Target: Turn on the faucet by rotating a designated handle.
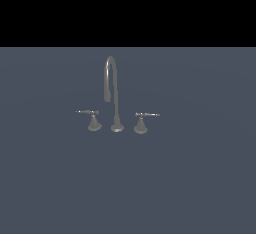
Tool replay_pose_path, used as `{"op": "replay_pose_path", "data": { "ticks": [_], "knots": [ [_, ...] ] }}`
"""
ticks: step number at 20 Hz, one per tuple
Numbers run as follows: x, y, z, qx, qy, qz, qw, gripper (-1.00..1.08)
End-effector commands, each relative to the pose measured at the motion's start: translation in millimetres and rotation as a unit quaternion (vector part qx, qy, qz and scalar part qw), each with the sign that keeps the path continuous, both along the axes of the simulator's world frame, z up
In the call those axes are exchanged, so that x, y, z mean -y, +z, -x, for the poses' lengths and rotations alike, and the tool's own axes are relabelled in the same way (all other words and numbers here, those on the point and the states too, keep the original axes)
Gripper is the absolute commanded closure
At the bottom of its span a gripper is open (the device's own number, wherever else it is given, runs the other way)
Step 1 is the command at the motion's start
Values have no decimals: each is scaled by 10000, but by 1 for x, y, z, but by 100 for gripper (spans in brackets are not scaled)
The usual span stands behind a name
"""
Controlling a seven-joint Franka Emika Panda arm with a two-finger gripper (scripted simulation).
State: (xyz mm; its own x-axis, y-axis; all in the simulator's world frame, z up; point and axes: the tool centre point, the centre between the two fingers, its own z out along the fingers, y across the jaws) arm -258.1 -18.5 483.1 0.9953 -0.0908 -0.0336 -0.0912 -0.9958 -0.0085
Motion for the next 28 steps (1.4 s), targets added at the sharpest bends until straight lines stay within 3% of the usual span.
{"op": "replay_pose_path", "data": {
  "ticks": [1, 9, 16, 22, 28],
  "knots": [
    [-1, -2, -4, -8, -48, -36, 10000, 108],
    [-13, -13, -33, -70, -399, -281, 9988, 108],
    [-34, -36, -77, -219, -1018, -596, 9928, 108],
    [-57, -68, -122, -423, -1759, -823, 9800, 108],
    [-81, -106, -163, -633, -2554, -922, 9603, 108]
  ]
}}
